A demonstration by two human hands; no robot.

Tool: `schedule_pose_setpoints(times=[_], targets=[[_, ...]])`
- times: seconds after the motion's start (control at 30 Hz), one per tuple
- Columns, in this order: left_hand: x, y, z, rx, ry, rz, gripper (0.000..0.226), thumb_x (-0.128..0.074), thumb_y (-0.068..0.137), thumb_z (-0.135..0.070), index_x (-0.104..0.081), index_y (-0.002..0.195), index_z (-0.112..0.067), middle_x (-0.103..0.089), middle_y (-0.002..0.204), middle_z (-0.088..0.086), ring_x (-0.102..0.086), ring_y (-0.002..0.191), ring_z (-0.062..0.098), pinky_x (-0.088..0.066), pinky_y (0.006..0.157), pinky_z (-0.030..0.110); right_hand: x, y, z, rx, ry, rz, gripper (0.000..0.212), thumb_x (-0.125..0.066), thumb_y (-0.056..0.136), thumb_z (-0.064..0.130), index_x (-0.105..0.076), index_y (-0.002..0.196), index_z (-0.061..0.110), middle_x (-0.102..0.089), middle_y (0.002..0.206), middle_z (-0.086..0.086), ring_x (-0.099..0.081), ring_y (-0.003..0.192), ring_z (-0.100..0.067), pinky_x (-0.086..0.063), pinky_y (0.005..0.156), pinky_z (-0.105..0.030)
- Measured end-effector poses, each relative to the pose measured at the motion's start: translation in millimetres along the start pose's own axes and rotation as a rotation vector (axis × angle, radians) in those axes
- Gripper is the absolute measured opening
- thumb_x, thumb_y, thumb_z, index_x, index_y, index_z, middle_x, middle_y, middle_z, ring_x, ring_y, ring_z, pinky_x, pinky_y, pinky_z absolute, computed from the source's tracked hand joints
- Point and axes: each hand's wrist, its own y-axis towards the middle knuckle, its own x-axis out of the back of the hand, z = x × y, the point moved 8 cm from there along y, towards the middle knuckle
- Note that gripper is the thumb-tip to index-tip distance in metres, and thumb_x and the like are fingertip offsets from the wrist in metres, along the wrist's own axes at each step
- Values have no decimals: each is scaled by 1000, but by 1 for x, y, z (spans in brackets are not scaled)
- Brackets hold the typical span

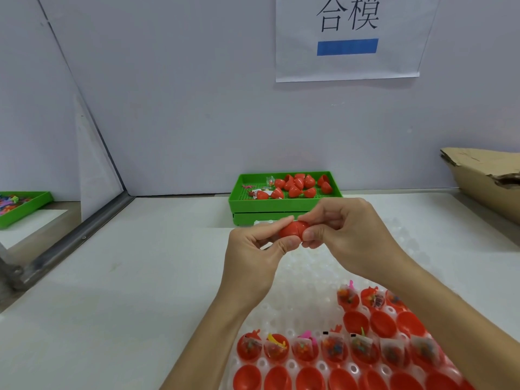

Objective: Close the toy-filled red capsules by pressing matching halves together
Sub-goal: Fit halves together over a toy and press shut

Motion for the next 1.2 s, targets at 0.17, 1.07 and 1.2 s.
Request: schedule_pose_setpoints(times=[0.17, 1.07, 1.2], targets=[[1, 0, -1, -20, -12, 3, 33, -80, 76, -5, -75, 102, -26, -78, 89, -7, -73, 88, 12, -58, 81, 24, 1, 0, -2, -9, 45, -26, 17, -74, 81, -10, -72, 88, 5, -76, 72, -2, -73, 63, -15, -57, 63, -19], [-1, -2, -2, -118, 178, -18, 40, -72, 74, 16, -78, 102, -11, -72, 85, 0, -64, 83, 10, -55, 77, 17, -3, -1, 7, 28, -258, -41, 21, -80, 74, -9, -82, 79, 11, -61, 51, 29, -69, 65, 0, -48, 66, -3], [-1, -2, -11, -145, 159, -1, 39, -75, 74, 13, -79, 99, -15, -71, 85, -3, -66, 82, 8, -57, 76, 22, -1, -2, 13, 33, -197, -35, 34, -80, 72, -9, -80, 76, 24, -69, 60, 25, -70, 64, 1, -49, 64, -4]])
